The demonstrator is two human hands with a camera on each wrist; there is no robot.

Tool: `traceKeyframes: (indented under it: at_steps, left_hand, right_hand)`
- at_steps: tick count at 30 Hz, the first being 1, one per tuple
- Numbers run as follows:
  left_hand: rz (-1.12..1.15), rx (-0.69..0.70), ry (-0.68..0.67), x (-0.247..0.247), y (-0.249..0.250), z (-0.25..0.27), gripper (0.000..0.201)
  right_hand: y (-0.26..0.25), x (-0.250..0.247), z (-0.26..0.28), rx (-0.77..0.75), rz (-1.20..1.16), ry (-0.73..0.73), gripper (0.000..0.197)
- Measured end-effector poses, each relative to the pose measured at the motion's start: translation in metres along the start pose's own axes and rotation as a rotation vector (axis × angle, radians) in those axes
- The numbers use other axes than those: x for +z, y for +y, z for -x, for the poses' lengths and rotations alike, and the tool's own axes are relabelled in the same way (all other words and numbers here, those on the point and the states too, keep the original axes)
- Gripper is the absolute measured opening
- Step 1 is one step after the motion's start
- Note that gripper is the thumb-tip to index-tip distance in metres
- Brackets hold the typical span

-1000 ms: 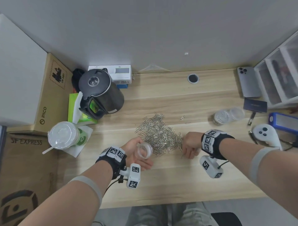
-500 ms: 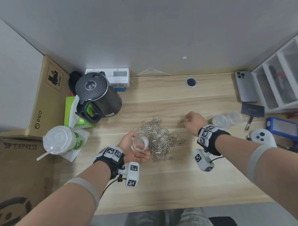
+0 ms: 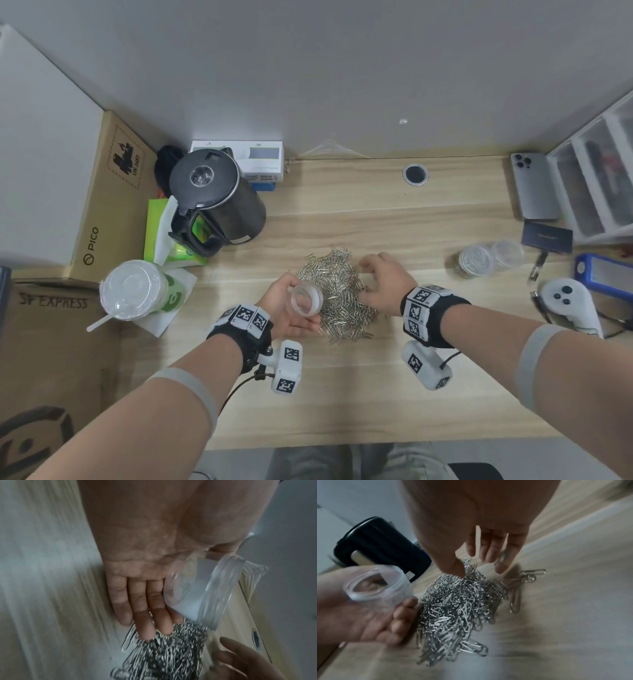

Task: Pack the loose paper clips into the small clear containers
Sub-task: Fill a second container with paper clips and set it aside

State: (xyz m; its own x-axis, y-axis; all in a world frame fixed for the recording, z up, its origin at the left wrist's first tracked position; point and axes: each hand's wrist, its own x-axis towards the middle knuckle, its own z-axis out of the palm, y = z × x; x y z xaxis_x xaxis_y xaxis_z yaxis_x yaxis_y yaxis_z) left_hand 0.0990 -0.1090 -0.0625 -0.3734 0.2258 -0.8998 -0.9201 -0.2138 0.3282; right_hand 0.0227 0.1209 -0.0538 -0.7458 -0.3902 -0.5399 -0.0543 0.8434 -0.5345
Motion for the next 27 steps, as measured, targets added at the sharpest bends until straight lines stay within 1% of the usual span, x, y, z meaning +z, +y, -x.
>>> traceKeyframes:
  at_steps: [2,4,6,8,10,11,15,19,23,27]
  left_hand:
    - [0.019,0.016,0.049,-0.005,0.004,0.002,0.055]
    - [-0.017,0.012,0.082,-0.007,0.006,0.005,0.055]
    - [-0.096,-0.011,0.091,0.001,0.005,0.006,0.056]
    - [-0.125,-0.03,0.073,0.011,0.003,0.002,0.057]
    - [-0.094,-0.024,0.05,0.019,0.001,-0.005,0.059]
    - [-0.076,-0.018,0.037,0.021,0.0,-0.008,0.06]
    - [-0.035,-0.003,-0.048,0.025,-0.004,-0.021,0.054]
    - [0.053,0.058,-0.124,0.029,-0.004,-0.029,0.046]
    - [0.153,0.134,-0.124,0.037,-0.005,-0.035,0.047]
    - [0.153,0.139,-0.123,0.041,0.001,-0.028,0.048]
  right_hand:
    - [-0.002,-0.003,0.004,-0.023,0.154,-0.035,0.102]
    - [-0.006,0.001,0.007,-0.03,0.282,-0.074,0.129]
    - [-0.009,0.013,0.007,-0.026,0.361,-0.094,0.145]
    - [-0.014,0.027,0.006,-0.034,0.379,-0.1,0.149]
    - [-0.019,0.039,0.004,-0.054,0.357,-0.096,0.145]
    - [-0.021,0.043,0.003,-0.066,0.342,-0.085,0.139]
    - [-0.024,0.049,0.002,-0.126,0.251,-0.038,0.101]
    - [-0.02,0.05,0.001,-0.142,0.18,-0.011,0.072]
    - [-0.015,0.052,0.0,-0.126,0.082,0.018,0.054]
    - [-0.015,0.051,-0.001,-0.119,0.02,0.034,0.043]
